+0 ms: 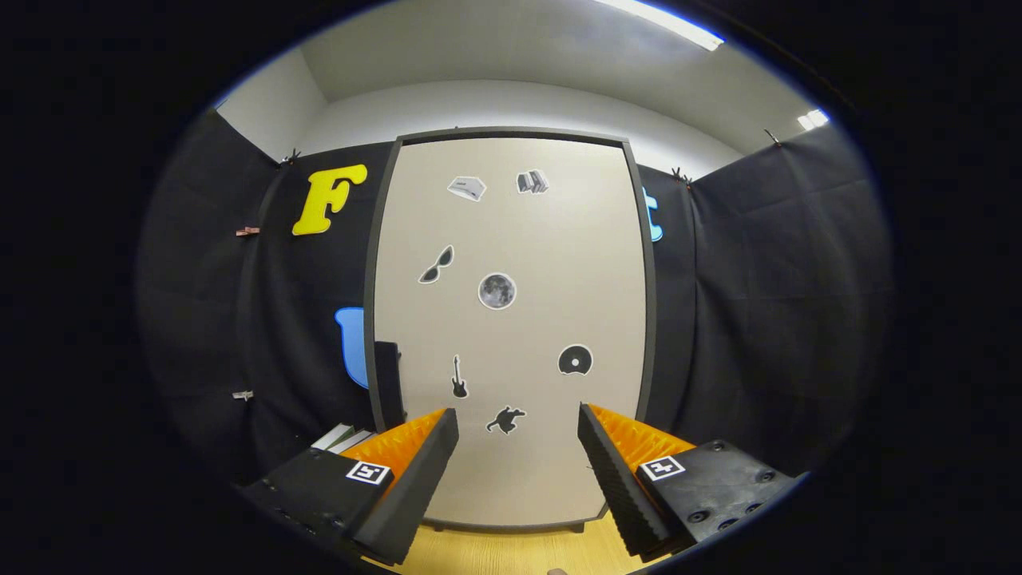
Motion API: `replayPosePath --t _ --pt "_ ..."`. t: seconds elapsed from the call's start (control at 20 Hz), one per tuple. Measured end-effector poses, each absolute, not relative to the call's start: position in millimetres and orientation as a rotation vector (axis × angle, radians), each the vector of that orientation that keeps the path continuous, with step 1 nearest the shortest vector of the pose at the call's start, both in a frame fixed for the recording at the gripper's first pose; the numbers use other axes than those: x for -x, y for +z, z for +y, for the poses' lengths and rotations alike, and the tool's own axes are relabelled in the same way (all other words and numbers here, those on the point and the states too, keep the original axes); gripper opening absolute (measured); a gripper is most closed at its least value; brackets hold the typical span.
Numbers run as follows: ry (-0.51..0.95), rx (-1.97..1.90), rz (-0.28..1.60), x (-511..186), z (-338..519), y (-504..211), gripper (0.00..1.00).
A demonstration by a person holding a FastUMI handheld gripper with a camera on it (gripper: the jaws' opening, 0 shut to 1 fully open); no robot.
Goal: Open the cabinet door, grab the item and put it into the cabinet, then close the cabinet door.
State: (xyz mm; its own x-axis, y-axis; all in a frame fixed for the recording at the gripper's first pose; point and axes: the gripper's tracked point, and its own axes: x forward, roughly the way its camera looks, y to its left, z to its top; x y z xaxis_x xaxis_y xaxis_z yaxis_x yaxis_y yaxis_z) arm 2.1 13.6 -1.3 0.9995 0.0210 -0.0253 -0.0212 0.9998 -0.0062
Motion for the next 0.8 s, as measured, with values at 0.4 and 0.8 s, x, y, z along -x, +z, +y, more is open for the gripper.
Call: replayPosePath --t 0.4,0.8 --pt "0.083 0.007 0.030 0.1 19.7 -2.5 0.97" --pt "0.196 0.010 0.068 -14.8 60.6 -12.6 0.97"
